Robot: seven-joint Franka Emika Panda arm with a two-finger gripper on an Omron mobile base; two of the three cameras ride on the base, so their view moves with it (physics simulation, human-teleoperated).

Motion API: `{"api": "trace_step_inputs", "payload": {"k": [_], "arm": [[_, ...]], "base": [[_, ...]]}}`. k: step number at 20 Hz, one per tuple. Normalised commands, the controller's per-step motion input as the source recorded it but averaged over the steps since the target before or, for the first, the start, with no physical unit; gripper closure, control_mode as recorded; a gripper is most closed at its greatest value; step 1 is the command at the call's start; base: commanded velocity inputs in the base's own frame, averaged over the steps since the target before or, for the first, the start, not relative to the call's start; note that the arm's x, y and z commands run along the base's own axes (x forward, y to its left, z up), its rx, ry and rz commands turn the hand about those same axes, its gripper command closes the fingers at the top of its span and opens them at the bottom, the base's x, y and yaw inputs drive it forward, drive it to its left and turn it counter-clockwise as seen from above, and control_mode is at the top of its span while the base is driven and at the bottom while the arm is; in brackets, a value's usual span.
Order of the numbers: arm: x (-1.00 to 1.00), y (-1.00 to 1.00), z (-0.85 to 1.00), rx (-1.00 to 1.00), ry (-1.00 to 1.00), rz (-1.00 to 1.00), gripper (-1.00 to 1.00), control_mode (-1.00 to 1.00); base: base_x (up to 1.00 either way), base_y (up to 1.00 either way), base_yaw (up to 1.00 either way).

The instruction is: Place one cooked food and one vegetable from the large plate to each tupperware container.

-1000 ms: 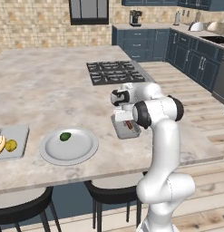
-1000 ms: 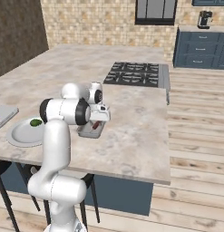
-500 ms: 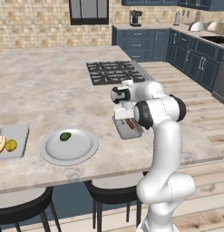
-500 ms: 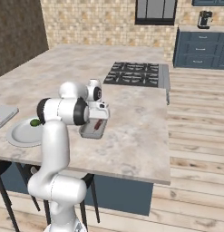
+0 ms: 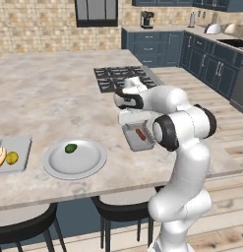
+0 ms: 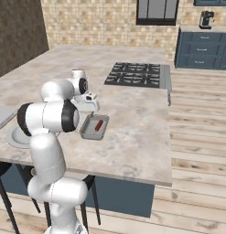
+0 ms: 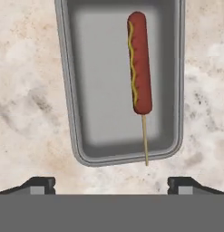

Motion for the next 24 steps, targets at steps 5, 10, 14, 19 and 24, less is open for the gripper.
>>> {"api": "trace_step_inputs", "payload": {"k": [5,10,14,19,24], "arm": [[-0.77,1.0,0.62,0.02,-0.32,-0.17,-1.0,-1.0],[-0.39,1.0,0.41,0.16,-0.27,-0.36,-1.0,-1.0],[-0.32,1.0,0.13,0.22,-0.32,-0.34,-1.0,-1.0],[0.02,1.0,0.0,0.16,-0.26,-0.23,-1.0,-1.0],[0.7,0.61,-0.1,0.21,0.0,0.08,-1.0,-1.0]], "base": [[0.0,0.0,0.0],[0.0,0.0,0.0],[0.0,0.0,0.0],[0.0,0.0,0.0],[0.0,0.0,0.0]]}}
